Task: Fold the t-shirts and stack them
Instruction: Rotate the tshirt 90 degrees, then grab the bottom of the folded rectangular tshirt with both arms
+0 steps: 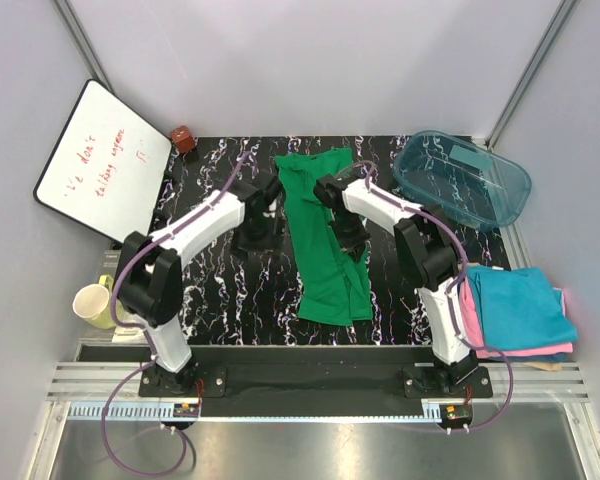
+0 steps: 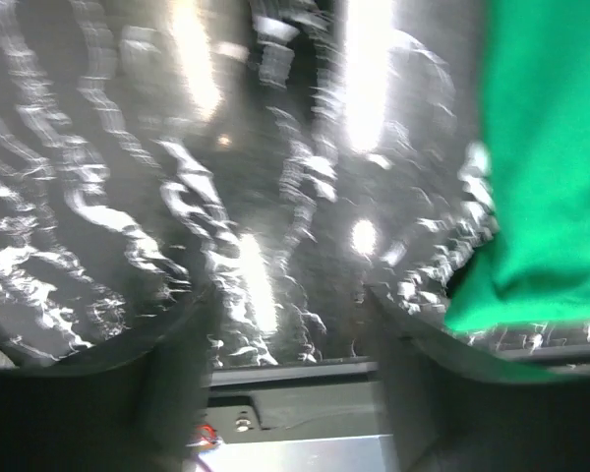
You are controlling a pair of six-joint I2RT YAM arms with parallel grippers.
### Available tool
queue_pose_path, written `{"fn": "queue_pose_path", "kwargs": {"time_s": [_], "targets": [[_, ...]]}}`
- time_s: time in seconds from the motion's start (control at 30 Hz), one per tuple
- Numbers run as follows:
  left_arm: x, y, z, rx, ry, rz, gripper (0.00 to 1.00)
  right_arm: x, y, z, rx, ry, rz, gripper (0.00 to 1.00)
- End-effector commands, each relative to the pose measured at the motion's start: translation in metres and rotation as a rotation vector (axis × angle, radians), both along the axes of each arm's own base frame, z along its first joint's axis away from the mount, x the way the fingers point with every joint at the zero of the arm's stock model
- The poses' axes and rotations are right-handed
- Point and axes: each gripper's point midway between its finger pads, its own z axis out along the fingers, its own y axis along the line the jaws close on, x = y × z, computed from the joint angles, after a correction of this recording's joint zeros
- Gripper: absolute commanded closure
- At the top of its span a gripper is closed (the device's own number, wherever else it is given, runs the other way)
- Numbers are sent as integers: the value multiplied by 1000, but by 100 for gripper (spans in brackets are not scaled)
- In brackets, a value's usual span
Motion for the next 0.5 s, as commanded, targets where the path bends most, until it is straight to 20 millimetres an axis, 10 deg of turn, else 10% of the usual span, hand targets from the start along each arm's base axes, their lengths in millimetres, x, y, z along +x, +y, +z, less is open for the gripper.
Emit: {"fn": "queue_pose_path", "kwargs": {"time_s": [0.0, 0.2, 0.47], "targets": [[-21, -40, 16, -130, -56, -51, 15, 33, 22, 64, 148, -209, 14, 88], [-60, -77, 2, -299, 18, -24, 19, 23, 32, 88, 286, -235, -40, 67], [-95, -118, -23, -449, 77, 16, 56, 24, 74, 75, 492, -184, -25, 63]]}}
